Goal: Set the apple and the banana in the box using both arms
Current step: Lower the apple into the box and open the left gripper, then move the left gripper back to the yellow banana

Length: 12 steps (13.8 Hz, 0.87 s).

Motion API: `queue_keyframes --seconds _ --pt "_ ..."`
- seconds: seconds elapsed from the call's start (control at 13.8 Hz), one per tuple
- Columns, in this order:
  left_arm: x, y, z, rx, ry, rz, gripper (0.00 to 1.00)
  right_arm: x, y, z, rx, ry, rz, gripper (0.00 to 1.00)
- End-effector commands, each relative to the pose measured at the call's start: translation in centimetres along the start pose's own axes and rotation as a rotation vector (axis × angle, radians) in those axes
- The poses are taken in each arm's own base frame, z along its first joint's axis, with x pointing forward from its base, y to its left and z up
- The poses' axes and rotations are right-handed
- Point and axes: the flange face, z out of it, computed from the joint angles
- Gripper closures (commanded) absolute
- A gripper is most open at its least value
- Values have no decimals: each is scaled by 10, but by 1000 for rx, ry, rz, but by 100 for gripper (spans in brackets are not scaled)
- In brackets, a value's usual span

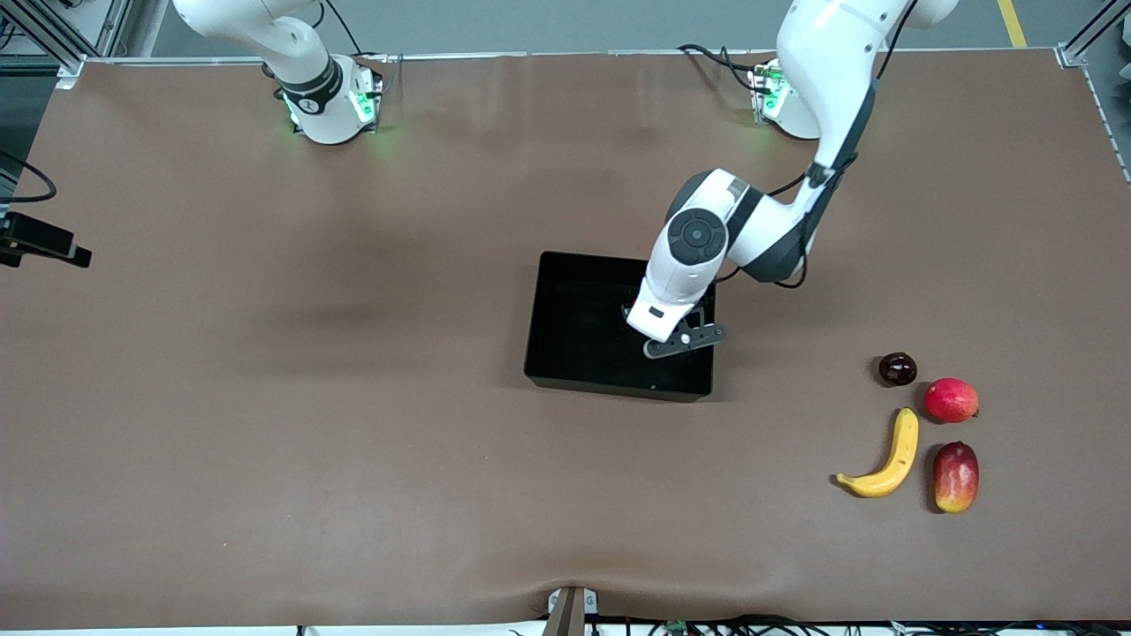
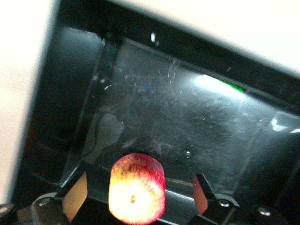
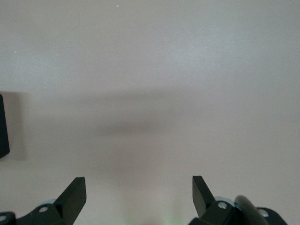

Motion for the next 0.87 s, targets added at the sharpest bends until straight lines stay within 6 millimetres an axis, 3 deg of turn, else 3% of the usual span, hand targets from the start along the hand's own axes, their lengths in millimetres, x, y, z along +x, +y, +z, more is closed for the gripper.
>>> queue_keyframes --seconds 0.0,0.15,0.29,0.36,0.58,0.8 --pt "43 -14 -55 33 60 5 0 -11 -10 -17 -31 26 -40 0" --pt "77 -42 -69 38 86 64 0 -14 -6 -17 -26 23 -30 0" --pt "115 -87 -64 59 87 124 0 -16 4 -15 -19 12 -13 0" --pt "135 -112 -57 89 97 174 0 -17 7 -14 -16 8 -8 0" --pt "177 -167 -41 146 125 303 0 -17 -20 -18 -14 16 35 0" --pt "217 -224 -13 148 154 462 0 -20 1 -18 -14 44 97 0"
